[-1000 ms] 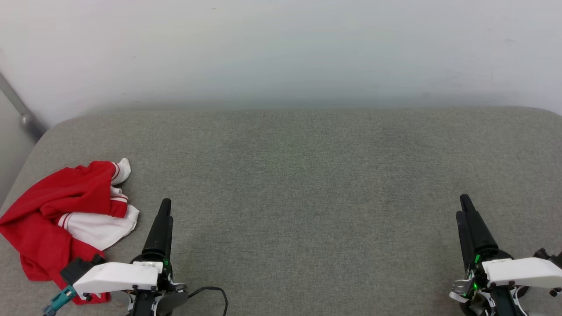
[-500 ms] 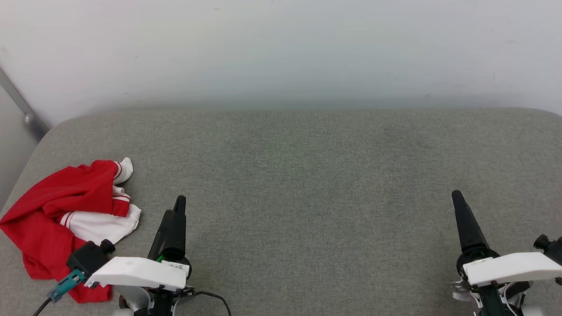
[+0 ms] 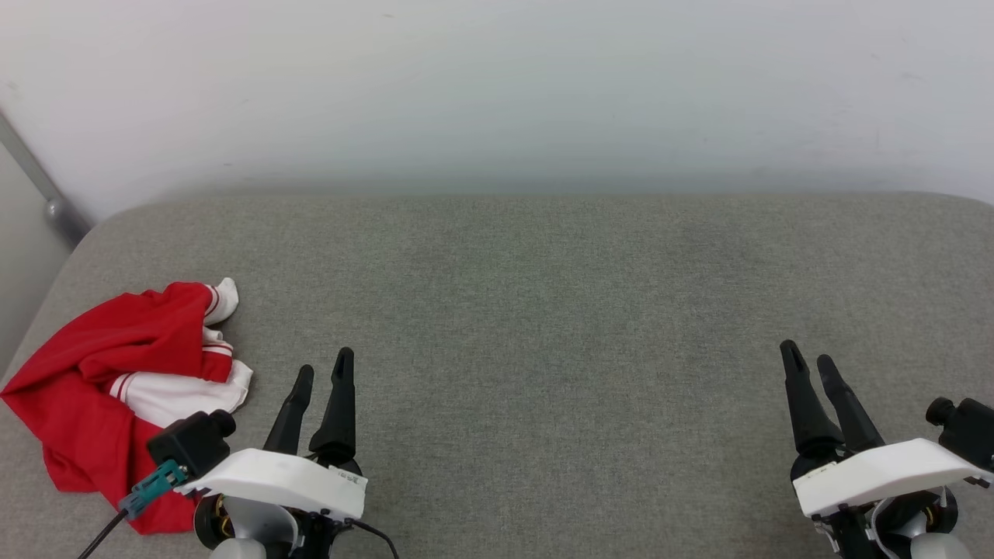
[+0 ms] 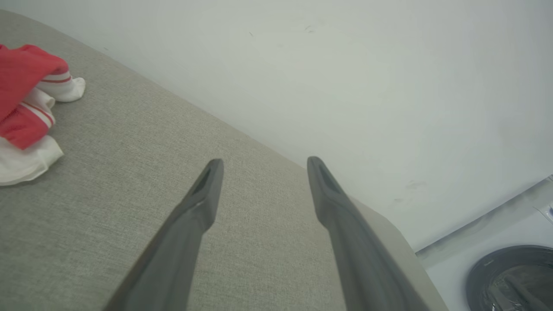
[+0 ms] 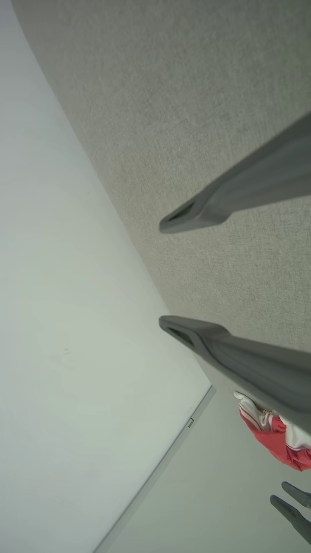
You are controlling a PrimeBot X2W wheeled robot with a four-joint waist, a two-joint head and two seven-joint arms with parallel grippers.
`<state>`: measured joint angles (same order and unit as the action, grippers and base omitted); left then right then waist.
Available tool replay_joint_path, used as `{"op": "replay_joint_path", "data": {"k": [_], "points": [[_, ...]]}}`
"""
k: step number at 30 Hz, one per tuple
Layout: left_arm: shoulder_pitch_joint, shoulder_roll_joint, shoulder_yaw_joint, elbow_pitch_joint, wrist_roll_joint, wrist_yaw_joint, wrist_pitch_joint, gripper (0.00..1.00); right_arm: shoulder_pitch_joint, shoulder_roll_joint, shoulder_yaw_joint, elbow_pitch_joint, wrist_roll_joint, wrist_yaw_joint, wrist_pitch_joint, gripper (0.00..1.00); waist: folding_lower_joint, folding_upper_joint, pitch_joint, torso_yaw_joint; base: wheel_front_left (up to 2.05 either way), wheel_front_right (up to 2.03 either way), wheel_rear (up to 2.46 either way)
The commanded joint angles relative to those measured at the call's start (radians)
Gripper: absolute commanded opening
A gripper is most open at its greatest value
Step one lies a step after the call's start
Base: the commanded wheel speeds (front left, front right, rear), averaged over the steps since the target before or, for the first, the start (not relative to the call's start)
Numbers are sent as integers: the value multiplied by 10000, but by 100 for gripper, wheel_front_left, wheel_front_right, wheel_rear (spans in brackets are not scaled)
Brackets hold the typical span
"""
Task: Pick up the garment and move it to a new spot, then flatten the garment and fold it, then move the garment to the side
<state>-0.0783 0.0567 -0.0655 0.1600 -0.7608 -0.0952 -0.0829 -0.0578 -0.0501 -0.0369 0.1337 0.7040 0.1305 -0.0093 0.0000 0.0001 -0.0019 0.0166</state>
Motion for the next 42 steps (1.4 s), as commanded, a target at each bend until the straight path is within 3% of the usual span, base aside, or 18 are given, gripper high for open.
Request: {"op": "replay_joint_path", "data": {"k": [1,19,42], "points": [[-251,116,-103,-128,430,53,-116,100,0,-10,-13,-196,-441,3,2,100,0,-1,0,4,0,0,0],[-343,445,-758,-38,2724,560,-642,100,225,-5,12,-639,-2883,2,-160,100,0,-1,-14,-10,0,0,0],[-340,562,-1242,314,4710,981,-1186,100,688,-4,-137,-1008,-4537,2,-530,100,0,-1,-120,7,0,0,0]]}}
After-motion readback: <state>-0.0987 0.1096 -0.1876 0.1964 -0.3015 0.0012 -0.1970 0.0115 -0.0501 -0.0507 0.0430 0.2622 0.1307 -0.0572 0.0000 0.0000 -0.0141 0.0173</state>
